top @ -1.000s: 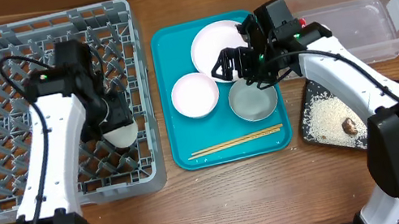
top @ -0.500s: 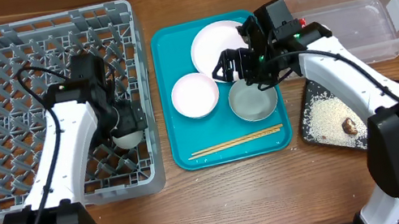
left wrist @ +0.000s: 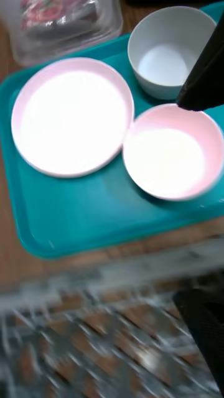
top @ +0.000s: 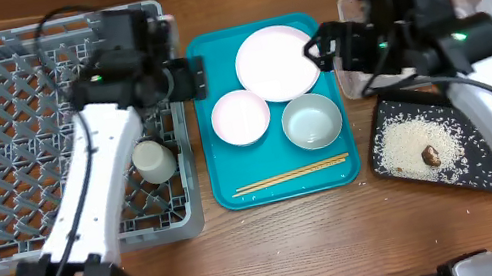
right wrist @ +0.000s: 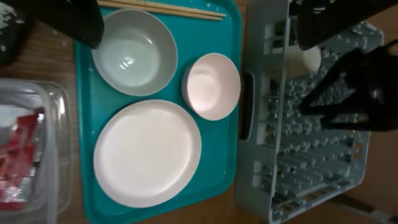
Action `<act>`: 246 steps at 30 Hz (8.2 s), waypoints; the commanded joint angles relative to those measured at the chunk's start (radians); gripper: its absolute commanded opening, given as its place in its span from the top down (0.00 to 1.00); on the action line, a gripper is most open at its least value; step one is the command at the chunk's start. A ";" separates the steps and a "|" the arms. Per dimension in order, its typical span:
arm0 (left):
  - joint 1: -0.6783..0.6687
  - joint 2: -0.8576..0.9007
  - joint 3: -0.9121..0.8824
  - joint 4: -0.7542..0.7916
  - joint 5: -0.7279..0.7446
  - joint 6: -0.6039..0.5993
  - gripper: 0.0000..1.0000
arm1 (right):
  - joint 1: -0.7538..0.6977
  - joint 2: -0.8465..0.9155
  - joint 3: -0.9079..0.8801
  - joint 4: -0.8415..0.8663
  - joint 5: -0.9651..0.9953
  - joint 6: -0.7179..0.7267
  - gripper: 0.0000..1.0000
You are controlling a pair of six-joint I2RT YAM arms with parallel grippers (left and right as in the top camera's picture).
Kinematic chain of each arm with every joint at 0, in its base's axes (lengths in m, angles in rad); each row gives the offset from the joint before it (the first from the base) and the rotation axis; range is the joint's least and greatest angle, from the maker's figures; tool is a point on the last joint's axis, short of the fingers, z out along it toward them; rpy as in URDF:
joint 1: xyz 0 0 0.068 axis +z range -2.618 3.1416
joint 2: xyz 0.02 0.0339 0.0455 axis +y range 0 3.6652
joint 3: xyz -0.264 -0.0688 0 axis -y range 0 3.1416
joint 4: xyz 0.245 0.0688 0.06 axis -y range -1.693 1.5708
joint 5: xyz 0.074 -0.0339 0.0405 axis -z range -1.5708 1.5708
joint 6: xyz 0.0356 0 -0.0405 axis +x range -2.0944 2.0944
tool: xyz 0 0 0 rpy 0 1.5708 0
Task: Sort waste into correct bins and load items into the dishwasher
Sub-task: 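Grasp the small pink bowl with the left gripper and lift it, then set the pink bowl upright in the back of the dish rack, then reach the left gripper to the pale green bowl on the tray and grasp it, then carry the green bowl to the dish rack and set it down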
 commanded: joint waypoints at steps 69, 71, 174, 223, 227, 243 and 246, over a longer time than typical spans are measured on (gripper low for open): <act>0.028 0.451 0.305 0.455 -1.472 0.095 0.96 | 0.000 -0.009 0.002 -0.108 0.088 -0.003 0.00; 0.031 0.480 0.305 0.457 -1.473 0.088 0.96 | 0.000 -0.009 0.002 -0.108 0.088 -0.003 0.00; -0.296 0.558 0.323 -0.164 0.121 -0.024 0.86 | -0.135 -0.245 0.103 -0.139 0.257 0.019 0.00; -0.070 0.232 -0.020 -0.592 -1.701 -1.358 0.96 | -0.135 -0.053 0.103 -0.209 0.217 0.026 0.00; -0.064 0.235 -0.056 -0.391 -1.701 -1.183 0.96 | -0.134 -0.047 0.103 -0.210 0.206 0.027 0.00; 0.016 0.275 -0.057 0.112 -1.515 -0.358 0.96 | -0.133 -0.046 0.103 -0.224 0.196 0.027 0.00; 0.024 0.277 -0.061 0.095 -1.444 -0.361 0.96 | -0.133 -0.046 0.103 -0.224 0.196 0.027 0.00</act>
